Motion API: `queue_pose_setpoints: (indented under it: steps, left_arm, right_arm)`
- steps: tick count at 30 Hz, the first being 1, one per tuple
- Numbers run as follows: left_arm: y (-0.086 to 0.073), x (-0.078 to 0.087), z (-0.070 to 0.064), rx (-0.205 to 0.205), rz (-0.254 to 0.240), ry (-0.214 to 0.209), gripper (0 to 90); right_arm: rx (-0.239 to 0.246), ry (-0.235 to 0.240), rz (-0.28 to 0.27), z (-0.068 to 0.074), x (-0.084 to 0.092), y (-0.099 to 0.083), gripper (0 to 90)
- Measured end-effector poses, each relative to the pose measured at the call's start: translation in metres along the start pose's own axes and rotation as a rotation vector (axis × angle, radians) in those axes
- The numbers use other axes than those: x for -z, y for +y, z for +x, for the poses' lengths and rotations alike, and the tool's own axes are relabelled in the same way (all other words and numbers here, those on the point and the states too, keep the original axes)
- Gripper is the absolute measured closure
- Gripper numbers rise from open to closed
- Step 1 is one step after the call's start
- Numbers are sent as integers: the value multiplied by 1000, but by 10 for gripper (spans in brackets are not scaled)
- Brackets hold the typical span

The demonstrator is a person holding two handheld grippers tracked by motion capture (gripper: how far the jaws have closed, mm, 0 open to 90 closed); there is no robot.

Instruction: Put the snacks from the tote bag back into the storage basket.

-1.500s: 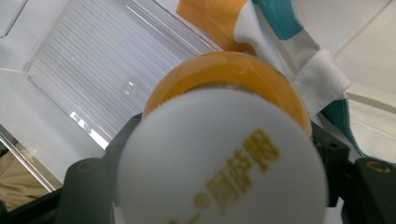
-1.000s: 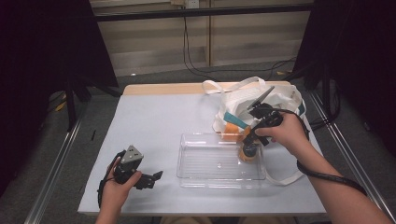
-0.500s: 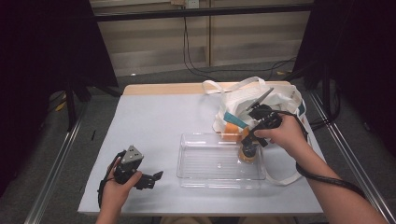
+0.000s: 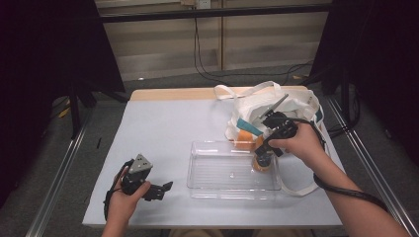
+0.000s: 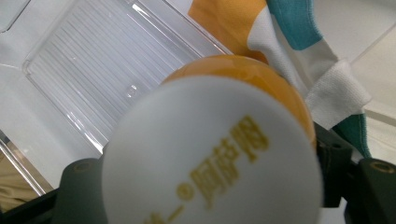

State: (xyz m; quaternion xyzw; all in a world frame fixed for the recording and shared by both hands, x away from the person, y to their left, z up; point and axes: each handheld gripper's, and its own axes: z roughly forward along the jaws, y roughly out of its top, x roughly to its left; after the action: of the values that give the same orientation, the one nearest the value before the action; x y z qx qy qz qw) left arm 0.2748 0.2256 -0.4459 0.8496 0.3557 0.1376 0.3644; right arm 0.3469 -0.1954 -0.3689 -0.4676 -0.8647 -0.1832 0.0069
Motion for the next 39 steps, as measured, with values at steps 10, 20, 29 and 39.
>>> queue_pose_setpoints:
  steps: [10, 20, 29, 39]
  left_arm:
    - [-1, 0, 0, 10, -2, -8, 31]
    - [-1, -1, -1, 6, -3, -9, 31]
    - [-3, -1, -1, 8, 9, -5, 31]
    - [-3, -2, -3, 5, 20, -2, 31]
  right_arm:
    - [24, 0, -11, 2, 1, -2, 163]
    - [47, -9, -52, 0, 4, -12, 105]
    - [41, -15, -53, -8, 6, -21, 100]
    - [35, -17, -66, -15, 10, -31, 96]
